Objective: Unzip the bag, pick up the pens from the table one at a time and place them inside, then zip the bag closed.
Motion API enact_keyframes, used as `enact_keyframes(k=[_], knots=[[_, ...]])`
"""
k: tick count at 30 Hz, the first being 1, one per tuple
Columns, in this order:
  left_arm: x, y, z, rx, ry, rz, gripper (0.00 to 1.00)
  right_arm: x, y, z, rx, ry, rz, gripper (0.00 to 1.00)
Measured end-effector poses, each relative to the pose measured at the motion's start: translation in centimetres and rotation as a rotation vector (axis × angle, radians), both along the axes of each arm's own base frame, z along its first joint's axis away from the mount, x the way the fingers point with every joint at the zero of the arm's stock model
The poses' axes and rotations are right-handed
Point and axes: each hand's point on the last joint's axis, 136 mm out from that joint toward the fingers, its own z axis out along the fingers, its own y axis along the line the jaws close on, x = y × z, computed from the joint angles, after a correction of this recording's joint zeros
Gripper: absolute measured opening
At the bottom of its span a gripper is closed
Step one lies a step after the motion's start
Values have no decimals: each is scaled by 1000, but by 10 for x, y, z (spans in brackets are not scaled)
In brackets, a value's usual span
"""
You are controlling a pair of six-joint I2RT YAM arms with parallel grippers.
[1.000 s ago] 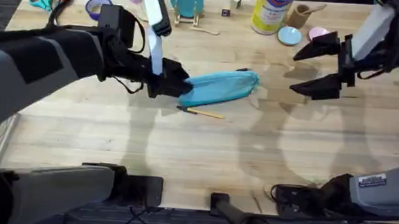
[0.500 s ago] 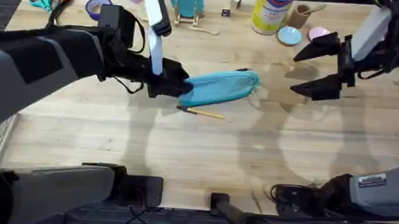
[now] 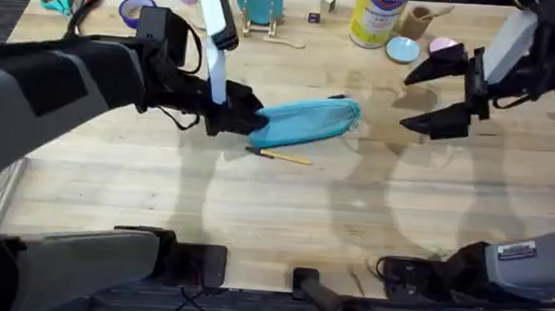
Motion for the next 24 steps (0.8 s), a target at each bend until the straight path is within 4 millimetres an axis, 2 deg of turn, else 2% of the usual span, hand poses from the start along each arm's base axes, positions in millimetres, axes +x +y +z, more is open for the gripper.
enact_keyframes(k=[14, 24], knots=[[0, 0, 0, 0, 0, 0, 42, -4, 25, -1, -1, -4, 80, 995], [0, 0, 0, 0, 0, 0, 42, -7, 44, -22, 13, 64, 142, 996]])
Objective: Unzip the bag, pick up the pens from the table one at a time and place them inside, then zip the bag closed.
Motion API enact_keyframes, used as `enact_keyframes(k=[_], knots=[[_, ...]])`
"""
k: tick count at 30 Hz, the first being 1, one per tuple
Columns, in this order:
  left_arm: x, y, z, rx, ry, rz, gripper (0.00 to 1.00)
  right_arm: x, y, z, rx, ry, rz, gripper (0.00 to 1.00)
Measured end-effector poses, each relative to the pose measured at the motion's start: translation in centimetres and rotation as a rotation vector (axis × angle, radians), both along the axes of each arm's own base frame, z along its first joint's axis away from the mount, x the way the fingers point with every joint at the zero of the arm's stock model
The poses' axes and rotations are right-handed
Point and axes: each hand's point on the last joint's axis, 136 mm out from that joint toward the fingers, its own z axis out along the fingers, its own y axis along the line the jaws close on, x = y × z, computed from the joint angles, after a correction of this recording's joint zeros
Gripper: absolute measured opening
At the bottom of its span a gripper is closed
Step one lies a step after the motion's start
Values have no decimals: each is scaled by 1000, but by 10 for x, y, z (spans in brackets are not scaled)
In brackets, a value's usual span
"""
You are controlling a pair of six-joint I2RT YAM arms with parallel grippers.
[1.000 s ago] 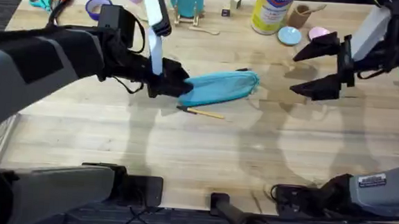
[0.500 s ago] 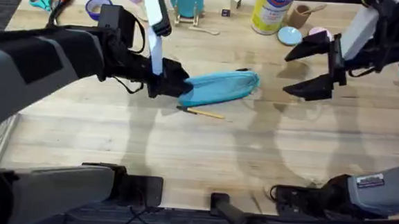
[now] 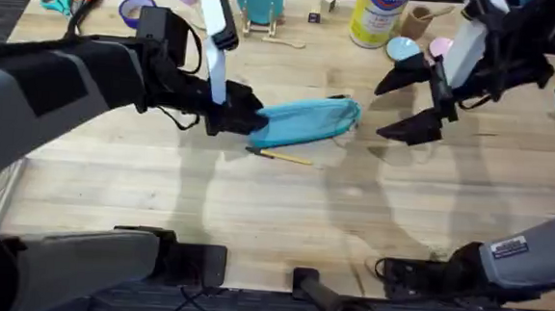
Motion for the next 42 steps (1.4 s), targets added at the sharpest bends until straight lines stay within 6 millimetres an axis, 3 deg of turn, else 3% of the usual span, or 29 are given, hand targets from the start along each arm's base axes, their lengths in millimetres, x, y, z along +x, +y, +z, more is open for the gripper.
enact_keyframes(k=[24, 33, 42], knots=[[0, 0, 0, 0, 0, 0, 42, 4, 29, -15, -16, -45, 101, 964], [0, 0, 0, 0, 0, 0, 42, 0, 38, -31, -21, 0, 133, 961], [0, 0, 0, 0, 0, 0, 42, 3, 41, -33, -28, -17, 142, 808]])
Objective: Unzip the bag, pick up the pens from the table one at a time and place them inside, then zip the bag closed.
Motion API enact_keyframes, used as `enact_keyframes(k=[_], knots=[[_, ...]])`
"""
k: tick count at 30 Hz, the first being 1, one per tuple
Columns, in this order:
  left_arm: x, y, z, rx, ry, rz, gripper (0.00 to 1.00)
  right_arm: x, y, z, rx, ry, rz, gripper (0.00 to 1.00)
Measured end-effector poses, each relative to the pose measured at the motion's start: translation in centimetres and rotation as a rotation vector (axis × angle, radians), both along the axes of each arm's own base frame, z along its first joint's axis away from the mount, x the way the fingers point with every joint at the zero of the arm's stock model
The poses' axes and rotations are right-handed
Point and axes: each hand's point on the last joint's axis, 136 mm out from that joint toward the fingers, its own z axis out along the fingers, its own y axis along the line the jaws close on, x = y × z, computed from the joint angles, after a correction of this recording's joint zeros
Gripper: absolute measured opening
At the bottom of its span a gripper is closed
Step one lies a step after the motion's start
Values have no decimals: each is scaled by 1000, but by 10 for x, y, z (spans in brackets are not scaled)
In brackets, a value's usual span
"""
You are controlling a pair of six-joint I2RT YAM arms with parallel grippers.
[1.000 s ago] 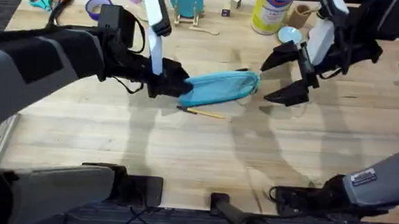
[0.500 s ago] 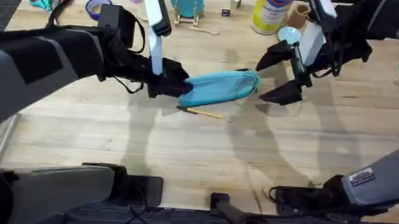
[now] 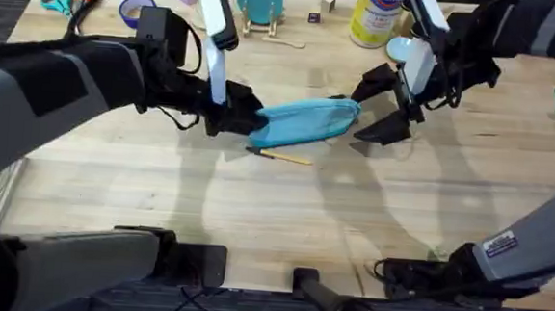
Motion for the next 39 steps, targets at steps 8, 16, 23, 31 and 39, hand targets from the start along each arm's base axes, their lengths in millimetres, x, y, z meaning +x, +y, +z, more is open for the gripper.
enact_keyframes(k=[8, 16, 23, 31, 39], knots=[[0, 0, 0, 4, -1, 1, 42, 2, -1, -1, -6, -9, 1, 444], [1, 1, -1, 7, -5, 2, 42, 3, -2, -1, -12, -10, -2, 42], [1, 1, -1, 7, -5, 2, 42, 4, -6, 0, -6, -3, -20, 33], [1, 1, 0, 6, -6, 2, 42, 16, -16, 13, -5, -9, -61, 32], [1, 1, 0, 5, -7, 2, 42, 28, -17, 26, -6, -47, -62, 32]])
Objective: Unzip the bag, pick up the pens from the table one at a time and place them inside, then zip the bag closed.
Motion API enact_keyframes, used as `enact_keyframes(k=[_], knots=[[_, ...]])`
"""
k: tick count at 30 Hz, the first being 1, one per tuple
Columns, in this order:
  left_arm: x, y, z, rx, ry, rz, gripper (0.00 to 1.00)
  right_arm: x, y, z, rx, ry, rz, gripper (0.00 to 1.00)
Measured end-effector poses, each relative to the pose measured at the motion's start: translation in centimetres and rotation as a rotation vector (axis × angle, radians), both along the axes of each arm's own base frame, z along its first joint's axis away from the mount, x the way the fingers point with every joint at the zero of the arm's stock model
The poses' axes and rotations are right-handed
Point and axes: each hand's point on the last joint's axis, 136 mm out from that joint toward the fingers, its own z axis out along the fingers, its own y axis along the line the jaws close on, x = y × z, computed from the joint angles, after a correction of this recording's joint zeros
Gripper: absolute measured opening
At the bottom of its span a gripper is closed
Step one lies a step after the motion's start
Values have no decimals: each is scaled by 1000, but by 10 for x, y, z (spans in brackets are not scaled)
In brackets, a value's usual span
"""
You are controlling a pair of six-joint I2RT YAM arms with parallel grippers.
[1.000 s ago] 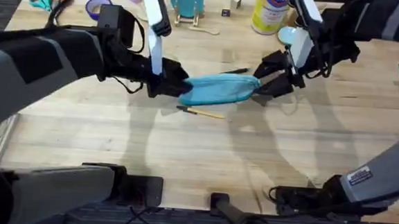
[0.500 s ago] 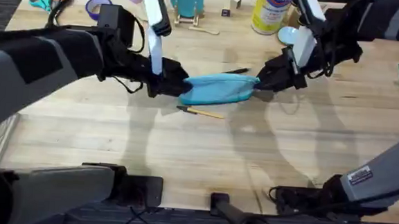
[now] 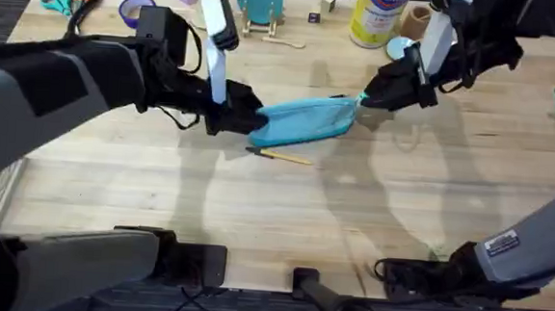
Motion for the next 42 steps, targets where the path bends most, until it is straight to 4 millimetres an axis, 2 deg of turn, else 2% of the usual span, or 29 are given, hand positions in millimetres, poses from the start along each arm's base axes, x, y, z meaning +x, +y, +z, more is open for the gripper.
enact_keyframes(k=[21, 29, 42], knots=[[0, 0, 0, 0, 3, 0, 42, -4, 3, 2, 0, 20, 9, 31], [0, 0, 0, 1, 3, 1, 42, 1, 25, 14, -36, -42, 86, 31], [0, 4, -2, 15, 9, 11, 42, 3, 59, 20, -234, -135, 225, 31]])
